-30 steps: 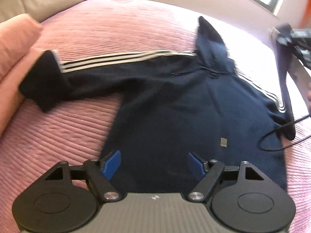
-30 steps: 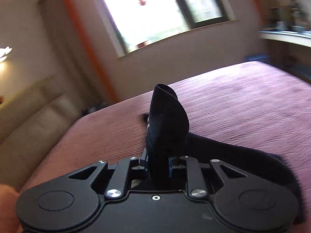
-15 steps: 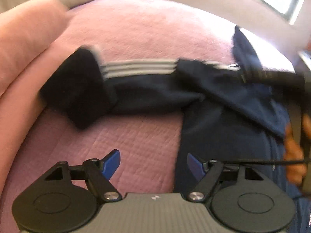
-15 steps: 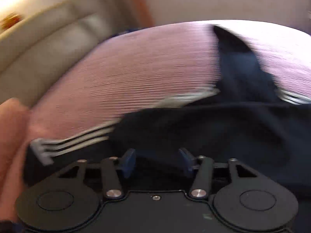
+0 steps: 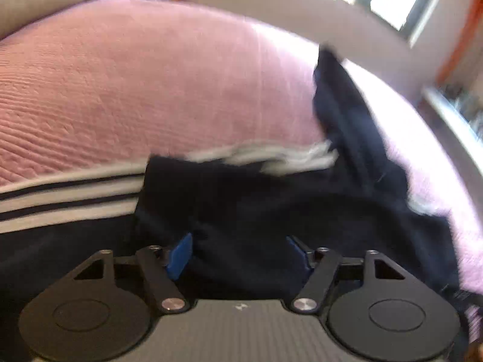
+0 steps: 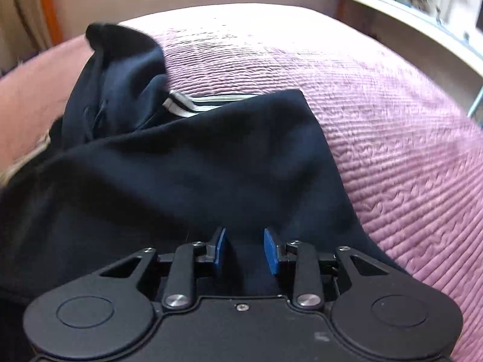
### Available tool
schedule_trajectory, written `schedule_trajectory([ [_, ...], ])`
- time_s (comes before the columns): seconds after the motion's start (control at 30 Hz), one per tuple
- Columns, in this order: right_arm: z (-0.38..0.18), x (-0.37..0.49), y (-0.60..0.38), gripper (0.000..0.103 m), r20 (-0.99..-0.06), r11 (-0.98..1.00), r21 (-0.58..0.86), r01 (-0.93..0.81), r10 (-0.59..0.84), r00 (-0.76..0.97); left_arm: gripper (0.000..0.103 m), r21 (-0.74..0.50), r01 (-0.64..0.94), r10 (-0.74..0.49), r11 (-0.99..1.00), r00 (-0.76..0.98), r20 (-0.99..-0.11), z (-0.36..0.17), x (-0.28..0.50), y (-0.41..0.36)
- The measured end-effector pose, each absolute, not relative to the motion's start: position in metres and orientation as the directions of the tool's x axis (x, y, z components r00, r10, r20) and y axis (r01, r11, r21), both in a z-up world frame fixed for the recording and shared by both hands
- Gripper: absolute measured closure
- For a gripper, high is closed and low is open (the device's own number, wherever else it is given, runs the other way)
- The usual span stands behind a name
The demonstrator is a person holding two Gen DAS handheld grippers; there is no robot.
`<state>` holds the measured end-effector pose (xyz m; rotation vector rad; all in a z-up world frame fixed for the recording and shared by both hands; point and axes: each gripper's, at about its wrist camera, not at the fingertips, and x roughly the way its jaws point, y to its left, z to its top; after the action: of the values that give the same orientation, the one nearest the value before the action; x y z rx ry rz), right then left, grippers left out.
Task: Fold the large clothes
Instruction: 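Fold the held sleeve across the hoodie body with the right gripper, then grasp the other sleeve cuff with the left gripper and lift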
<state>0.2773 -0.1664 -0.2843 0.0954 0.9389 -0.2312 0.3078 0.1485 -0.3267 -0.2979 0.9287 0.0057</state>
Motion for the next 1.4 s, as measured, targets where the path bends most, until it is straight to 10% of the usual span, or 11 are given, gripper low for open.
schedule_trajectory([
  [0.27, -0.265, 0.268, -0.143, 0.065, -0.801, 0.987, -0.048, 0.152, -0.129, 0.585, 0.044, -0.117, -0.041, -0.063, 0.992, 0.643, -0.763, -0.301, 0.260, 0.145],
  [0.63, -0.254, 0.184, -0.066, 0.058, -0.820, 0.999, 0.015, -0.039, 0.035, 0.571, 0.015, 0.137, -0.322, 0.315, 0.937, 0.601, -0.735, -0.256, 0.108, 0.235],
  [0.9, -0.248, 0.099, -0.031, 0.043, -0.879, 0.981, 0.074, -0.181, 0.150, 0.453, 0.017, 0.292, -0.182, 0.340, 0.939, 0.616, -0.711, -0.298, 0.130, 0.233],
  [1.0, -0.254, 0.092, -0.038, 0.043, -0.891, 0.982, 0.125, -0.143, 0.175, 0.418, 0.032, 0.471, -0.165, 0.481, 0.867, 0.530, -0.699, -0.329, 0.154, 0.235],
  [1.07, -0.261, 0.092, -0.044, 0.043, -0.900, 0.984, 0.143, -0.109, 0.175, 0.400, 0.038, 0.417, -0.172, 0.439, 0.892, 0.542, -0.716, -0.329, 0.153, 0.246],
  [1.23, -0.258, 0.084, -0.062, 0.043, -0.897, 0.981, 0.185, -0.050, 0.190, 0.400, 0.089, 0.245, -0.251, 0.347, 0.936, 0.554, -0.756, -0.309, 0.140, 0.273],
  [1.4, -0.252, 0.078, -0.083, 0.043, -0.887, 0.978, 0.207, -0.032, 0.202, 0.415, 0.095, 0.039, -0.310, 0.234, 0.950, 0.625, -0.745, -0.275, 0.127, 0.276],
])
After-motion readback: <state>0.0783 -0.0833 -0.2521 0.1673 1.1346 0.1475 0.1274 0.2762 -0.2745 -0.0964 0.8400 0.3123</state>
